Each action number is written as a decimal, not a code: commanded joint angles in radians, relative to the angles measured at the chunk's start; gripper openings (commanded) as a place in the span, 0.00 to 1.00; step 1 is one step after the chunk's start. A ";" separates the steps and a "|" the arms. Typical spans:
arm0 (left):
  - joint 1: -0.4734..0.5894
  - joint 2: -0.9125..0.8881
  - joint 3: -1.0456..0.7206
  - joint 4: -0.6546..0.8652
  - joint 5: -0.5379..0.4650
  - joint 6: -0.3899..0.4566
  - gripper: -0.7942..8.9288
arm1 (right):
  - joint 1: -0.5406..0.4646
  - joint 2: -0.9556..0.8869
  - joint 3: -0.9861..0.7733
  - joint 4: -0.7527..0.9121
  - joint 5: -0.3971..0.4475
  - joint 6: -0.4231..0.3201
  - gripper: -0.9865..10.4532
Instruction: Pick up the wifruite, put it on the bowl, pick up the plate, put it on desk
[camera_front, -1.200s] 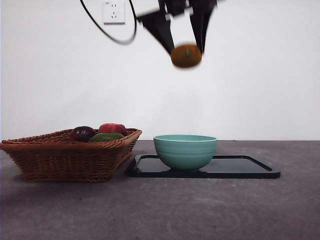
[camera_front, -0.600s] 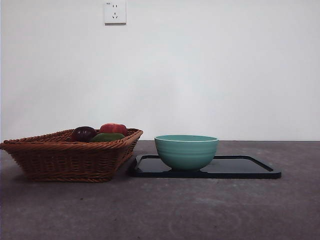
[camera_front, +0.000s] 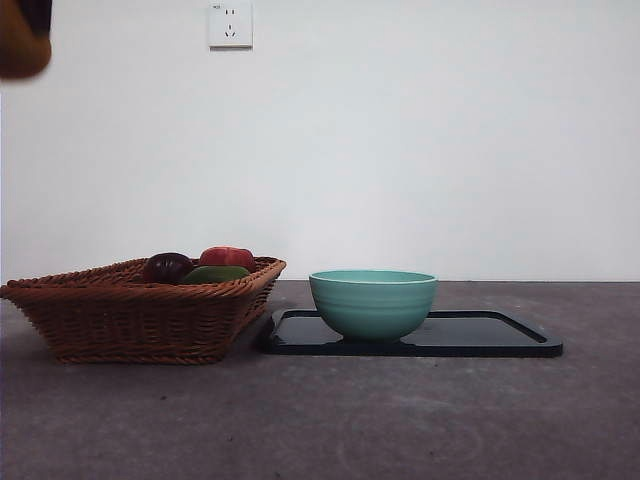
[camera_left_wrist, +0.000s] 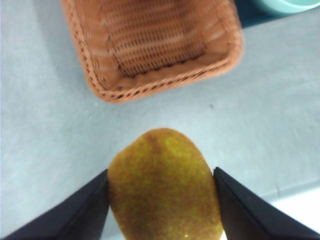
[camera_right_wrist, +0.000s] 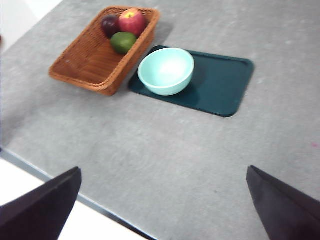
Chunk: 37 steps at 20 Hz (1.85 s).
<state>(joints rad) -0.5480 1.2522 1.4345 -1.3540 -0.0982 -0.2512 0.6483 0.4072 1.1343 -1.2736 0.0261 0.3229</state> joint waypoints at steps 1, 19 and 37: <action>0.013 0.010 -0.060 0.117 0.002 -0.028 0.33 | 0.009 0.002 0.008 0.008 -0.003 0.011 0.60; 0.126 0.533 -0.066 0.623 0.002 0.157 0.33 | 0.009 0.002 0.008 0.008 -0.002 0.011 0.60; 0.129 0.615 -0.032 0.613 0.002 0.161 0.46 | 0.009 0.002 0.008 0.008 -0.003 0.012 0.60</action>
<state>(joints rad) -0.4164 1.8465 1.3746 -0.7452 -0.0982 -0.0948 0.6483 0.4072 1.1343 -1.2739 0.0254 0.3229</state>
